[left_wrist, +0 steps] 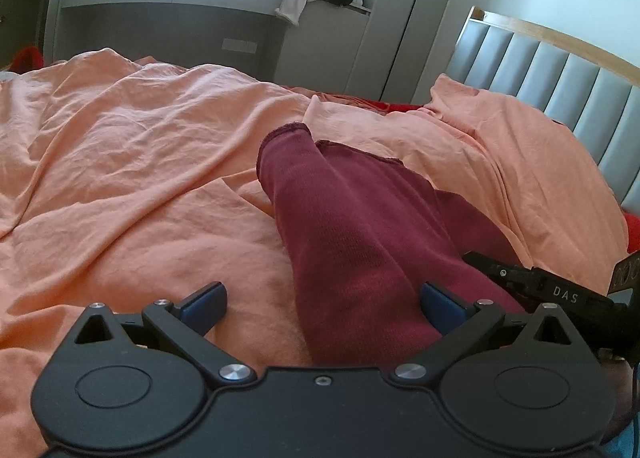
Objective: Fold small clothes
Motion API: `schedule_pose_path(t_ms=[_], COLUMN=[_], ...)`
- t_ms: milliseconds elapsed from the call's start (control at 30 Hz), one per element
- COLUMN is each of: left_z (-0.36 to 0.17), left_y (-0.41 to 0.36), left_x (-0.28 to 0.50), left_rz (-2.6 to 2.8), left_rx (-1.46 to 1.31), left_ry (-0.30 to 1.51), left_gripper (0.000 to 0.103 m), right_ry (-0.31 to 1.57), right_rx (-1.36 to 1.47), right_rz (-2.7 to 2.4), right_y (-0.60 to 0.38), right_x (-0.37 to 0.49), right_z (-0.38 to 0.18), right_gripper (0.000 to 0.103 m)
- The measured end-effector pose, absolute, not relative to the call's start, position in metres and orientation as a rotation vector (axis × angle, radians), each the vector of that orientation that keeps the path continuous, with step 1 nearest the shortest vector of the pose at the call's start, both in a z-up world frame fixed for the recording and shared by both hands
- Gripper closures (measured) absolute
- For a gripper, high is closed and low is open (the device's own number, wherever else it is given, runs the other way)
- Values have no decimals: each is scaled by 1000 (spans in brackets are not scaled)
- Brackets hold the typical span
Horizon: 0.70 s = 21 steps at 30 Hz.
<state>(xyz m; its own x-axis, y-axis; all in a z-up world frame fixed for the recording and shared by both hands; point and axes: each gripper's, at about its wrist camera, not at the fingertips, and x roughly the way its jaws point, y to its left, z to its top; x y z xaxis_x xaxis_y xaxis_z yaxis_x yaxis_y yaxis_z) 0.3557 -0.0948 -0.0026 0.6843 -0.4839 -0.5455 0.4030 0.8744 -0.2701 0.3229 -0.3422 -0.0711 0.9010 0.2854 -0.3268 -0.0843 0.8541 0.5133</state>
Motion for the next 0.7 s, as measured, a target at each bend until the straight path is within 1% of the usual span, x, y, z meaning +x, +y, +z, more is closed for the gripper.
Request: schedule_pose_path(t_ms=[267,367,500,567,600,667,700], left_z=[1,3,6,8,9,12,13], left_y=[-99,-101,-102,-102,-102,-103,-103], left_x=[356,356,358,359,360,359,359], left_rz=[-483,-477,-474,-484,-492,-510,-524], left_rx=[-123,-105,-97,-100,-102,-105,-106], left_ry=[666,676,700,716,723,733,737], left_gripper=[0,0,1,5,9,17,26], right_ry=[405,407,410,412,414,416,416], right_rx=[511,518,539,545,547,550,551], right_rz=[195,198,212,218,220,223,224], right_y=[-342,-343,-345,-345,-344,-343,-342], right_x=[323,323,323,324,323,324,324], right_z=[-71,-71,-71,-70,-70,-69,-68], right_gripper=[25,28,34,37,39,43,46])
